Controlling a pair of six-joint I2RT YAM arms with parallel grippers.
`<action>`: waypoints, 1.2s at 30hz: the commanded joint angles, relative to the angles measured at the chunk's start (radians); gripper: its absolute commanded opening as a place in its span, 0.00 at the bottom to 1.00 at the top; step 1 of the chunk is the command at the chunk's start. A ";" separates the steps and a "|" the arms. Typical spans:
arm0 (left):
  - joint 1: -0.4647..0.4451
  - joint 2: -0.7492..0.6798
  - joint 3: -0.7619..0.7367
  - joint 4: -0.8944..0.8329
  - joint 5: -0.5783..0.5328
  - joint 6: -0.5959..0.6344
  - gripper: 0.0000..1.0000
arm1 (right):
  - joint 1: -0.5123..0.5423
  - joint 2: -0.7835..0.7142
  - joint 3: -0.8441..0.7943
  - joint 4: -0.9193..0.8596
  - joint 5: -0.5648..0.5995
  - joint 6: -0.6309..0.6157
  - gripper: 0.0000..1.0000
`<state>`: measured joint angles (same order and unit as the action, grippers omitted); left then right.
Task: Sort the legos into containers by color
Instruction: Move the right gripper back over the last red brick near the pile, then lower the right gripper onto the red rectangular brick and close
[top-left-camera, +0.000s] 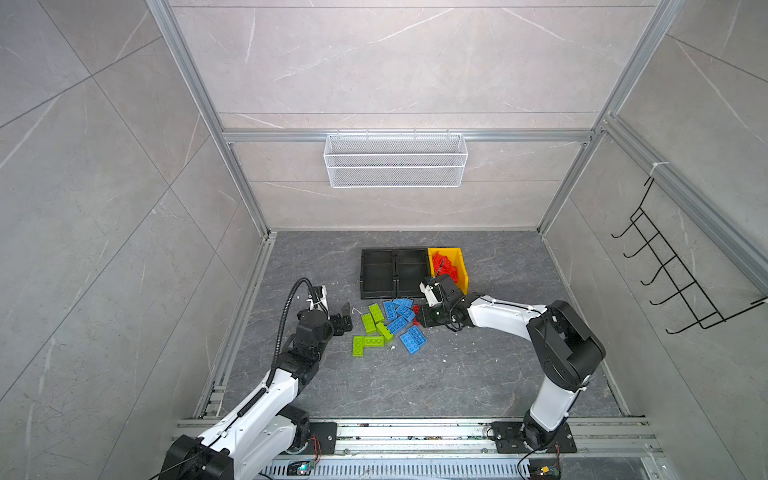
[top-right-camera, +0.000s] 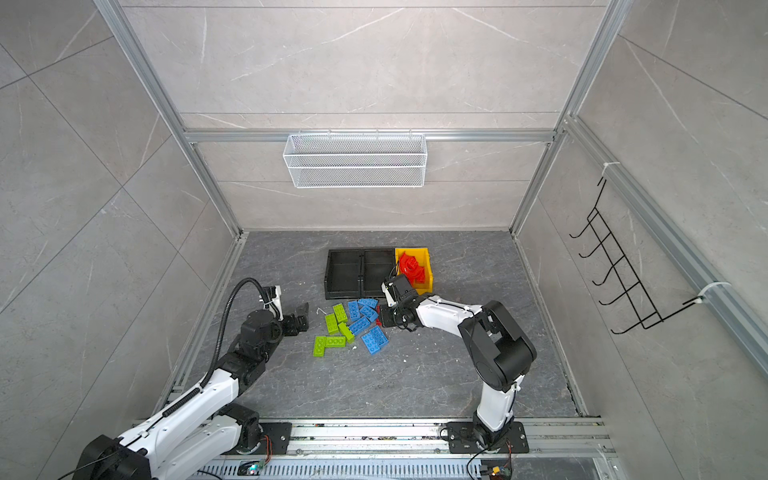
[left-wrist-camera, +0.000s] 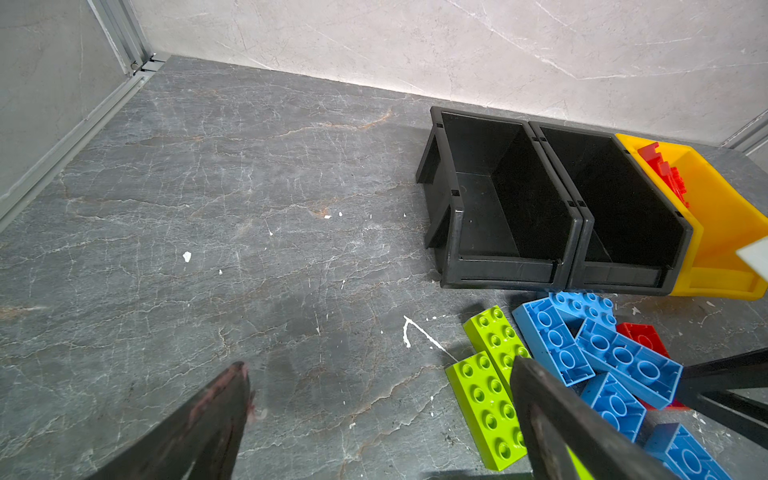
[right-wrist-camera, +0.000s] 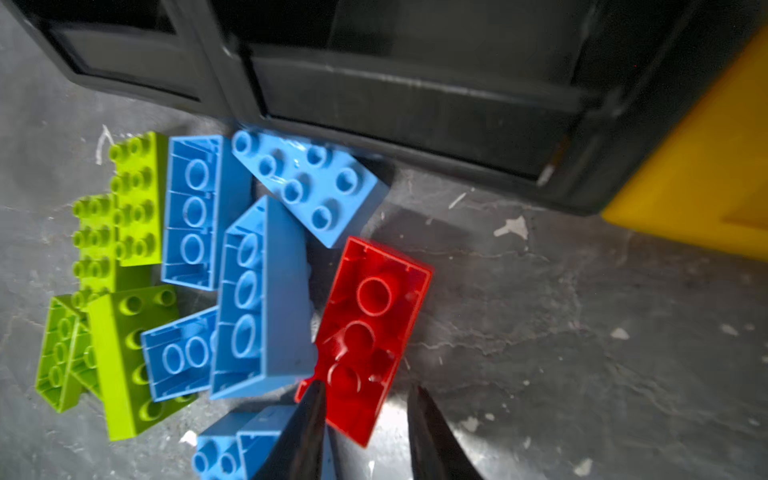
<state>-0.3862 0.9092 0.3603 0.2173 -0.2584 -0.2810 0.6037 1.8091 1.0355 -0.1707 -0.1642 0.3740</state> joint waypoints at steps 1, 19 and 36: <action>0.001 -0.014 0.004 0.039 -0.012 0.012 0.99 | 0.001 0.025 0.014 -0.015 0.028 -0.001 0.35; 0.002 0.013 0.014 0.045 0.010 -0.001 0.99 | -0.085 -0.269 -0.180 -0.129 0.083 0.018 0.41; 0.001 0.019 0.010 0.051 0.007 0.000 0.99 | -0.012 -0.119 0.023 -0.223 0.214 -0.033 0.50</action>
<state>-0.3862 0.9234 0.3603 0.2180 -0.2554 -0.2810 0.5835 1.6547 1.0229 -0.3489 0.0128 0.3637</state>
